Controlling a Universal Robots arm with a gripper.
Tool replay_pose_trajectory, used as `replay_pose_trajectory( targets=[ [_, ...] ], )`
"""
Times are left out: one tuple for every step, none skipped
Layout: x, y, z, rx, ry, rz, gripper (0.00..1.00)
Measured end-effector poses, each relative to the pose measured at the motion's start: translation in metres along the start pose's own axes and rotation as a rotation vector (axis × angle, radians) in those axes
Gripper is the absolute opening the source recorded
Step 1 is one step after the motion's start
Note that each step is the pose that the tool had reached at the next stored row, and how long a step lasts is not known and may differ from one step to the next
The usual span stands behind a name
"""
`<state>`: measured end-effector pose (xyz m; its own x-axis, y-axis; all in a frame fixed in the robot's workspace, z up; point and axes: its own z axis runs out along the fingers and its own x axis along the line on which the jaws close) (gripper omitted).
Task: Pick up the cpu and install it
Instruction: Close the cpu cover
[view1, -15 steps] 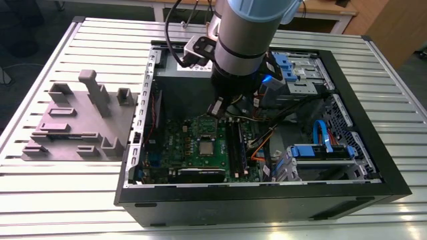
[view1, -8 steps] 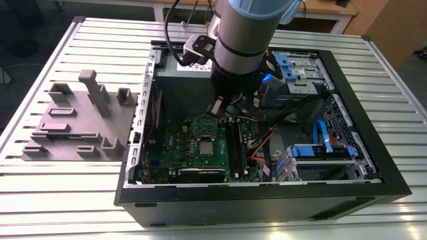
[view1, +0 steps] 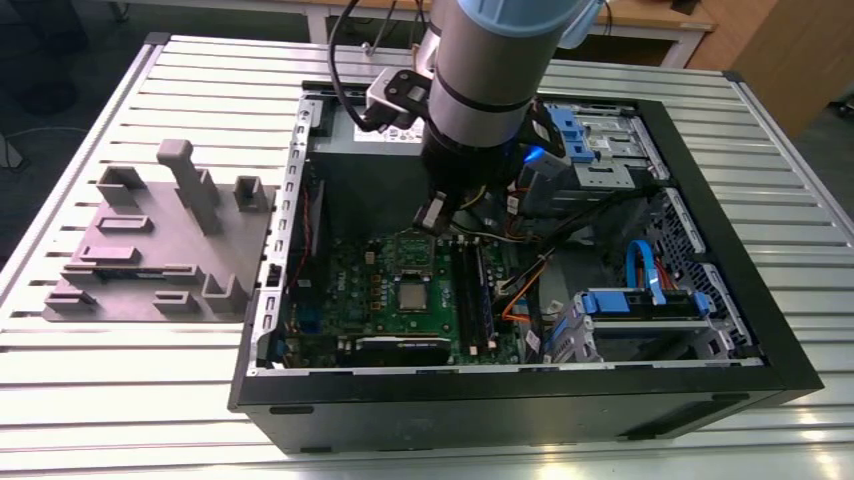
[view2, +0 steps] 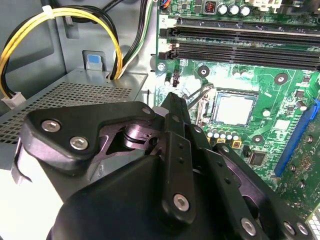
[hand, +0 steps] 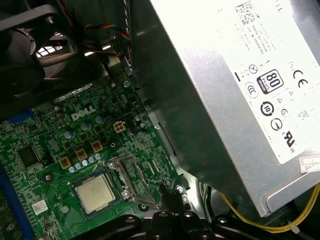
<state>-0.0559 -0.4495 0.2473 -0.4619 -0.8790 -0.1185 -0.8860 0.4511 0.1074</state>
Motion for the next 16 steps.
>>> replay_pose_trajectory(
  targets=[
    [0.0,0.0001,-0.0001,0.0001,0.0003,0.0,0.11],
    [0.0,0.0001,-0.0002,0.0003,0.0007,0.0,0.11],
    [0.0,0.0001,-0.0003,0.0004,0.0009,-0.001,0.11],
    [0.0,0.0002,-0.0004,0.0006,0.0013,-0.001,0.11],
    [0.0,0.0002,-0.0006,0.0007,0.0016,-0.001,0.11],
    [0.0,0.0003,-0.0007,0.0009,0.002,-0.001,0.11],
    [0.0,0.0004,-0.0009,0.0011,0.0024,-0.002,0.11],
    [0.0,0.0004,-0.001,0.0012,0.0028,-0.002,0.11],
    [0.0,0.0005,-0.0011,0.0013,0.0031,-0.002,0.11],
    [0.0,0.0005,-0.0013,0.0015,0.0036,-0.002,0.11],
    [0.0001,0.0006,-0.0014,0.0017,0.0042,-0.003,0.11],
    [0.0002,0.0008,-0.0014,0.002,0.0049,-0.003,0.11],
    [0.0002,0.0008,-0.0014,0.0021,0.0058,-0.005,0.11],
    [0.0003,0.0009,-0.0014,0.0021,0.0063,-0.007,0.11],
    [0.0005,0.0009,-0.0015,0.0018,0.0065,-0.009,0.11],
    [0.0007,0.0009,-0.0014,0.0016,0.0066,-0.01,0.11]
  ],
)
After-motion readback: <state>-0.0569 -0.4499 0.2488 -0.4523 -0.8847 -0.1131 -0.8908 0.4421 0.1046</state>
